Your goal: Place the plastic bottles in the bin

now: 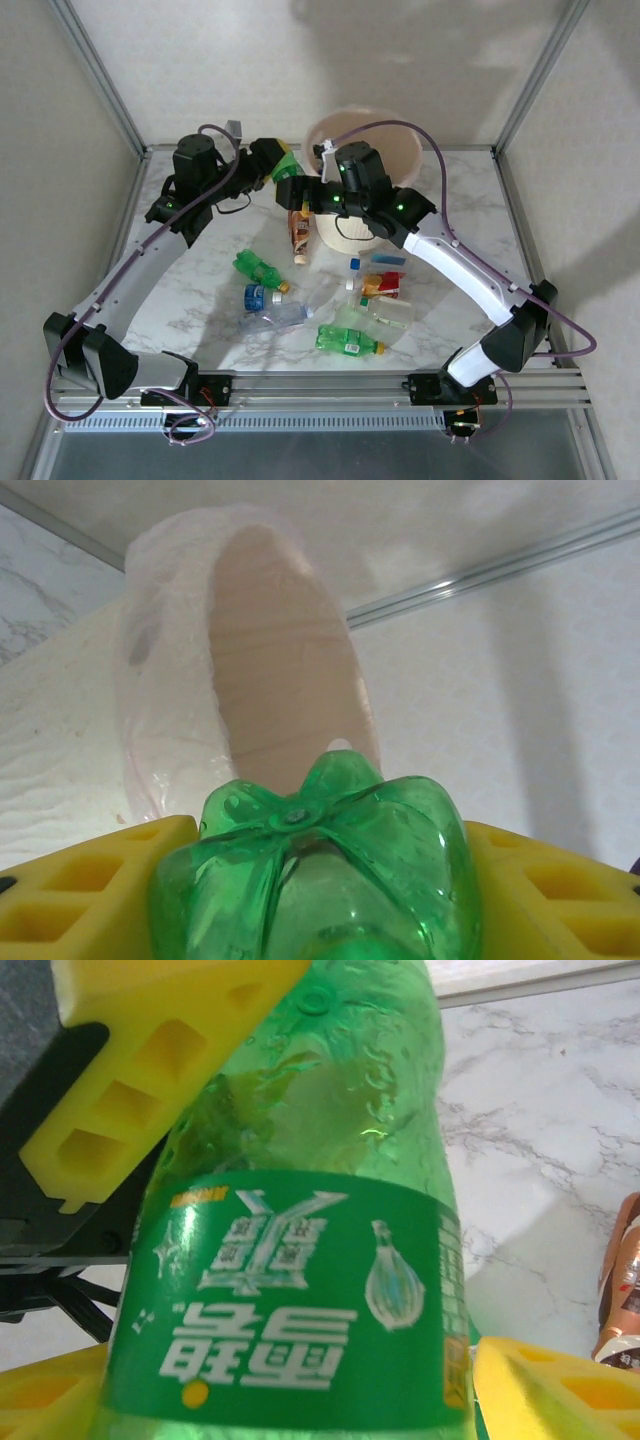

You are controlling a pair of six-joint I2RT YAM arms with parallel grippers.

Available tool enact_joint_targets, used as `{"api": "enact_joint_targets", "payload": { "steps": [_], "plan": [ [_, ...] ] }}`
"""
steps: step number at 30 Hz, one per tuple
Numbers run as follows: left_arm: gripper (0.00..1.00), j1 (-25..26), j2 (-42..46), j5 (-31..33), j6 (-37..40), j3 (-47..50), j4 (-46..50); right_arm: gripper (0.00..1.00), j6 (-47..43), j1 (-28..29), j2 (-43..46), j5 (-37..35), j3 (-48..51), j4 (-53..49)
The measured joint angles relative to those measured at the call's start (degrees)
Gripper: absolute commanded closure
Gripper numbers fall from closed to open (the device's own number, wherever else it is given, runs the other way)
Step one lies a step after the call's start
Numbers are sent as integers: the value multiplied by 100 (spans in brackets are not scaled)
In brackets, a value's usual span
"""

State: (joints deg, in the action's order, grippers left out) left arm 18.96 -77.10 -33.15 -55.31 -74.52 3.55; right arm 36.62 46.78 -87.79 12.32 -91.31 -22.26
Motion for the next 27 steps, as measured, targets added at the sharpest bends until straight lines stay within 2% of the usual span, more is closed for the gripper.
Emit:
{"api": "enact_joint_targets", "payload": {
  "steps": [5,9,10,11,12,16,21,27],
  "plan": [
    [43,22,2,-35,44,0,-116,42,20,20,-20,90,-83,20],
    [34,22,2,-33,63,0,-122,52,11,24,-24,101,-94,15],
    [29,22,2,-31,61,0,-125,53,9,24,-24,103,-94,15],
    [17,22,2,-33,66,0,-122,54,11,24,-24,103,-94,15],
    [1,26,4,-35,63,0,-122,54,17,24,-24,101,-94,20],
    [1,63,26,22,133,-39,-20,55,9,24,-24,22,-103,-9],
    [1,33,138,442,374,-348,271,55,-111,-26,-24,-446,-407,-404],
    [1,-66,675,841,610,-365,308,56,-389,-570,-20,-789,-1099,-859]
  ]
}}
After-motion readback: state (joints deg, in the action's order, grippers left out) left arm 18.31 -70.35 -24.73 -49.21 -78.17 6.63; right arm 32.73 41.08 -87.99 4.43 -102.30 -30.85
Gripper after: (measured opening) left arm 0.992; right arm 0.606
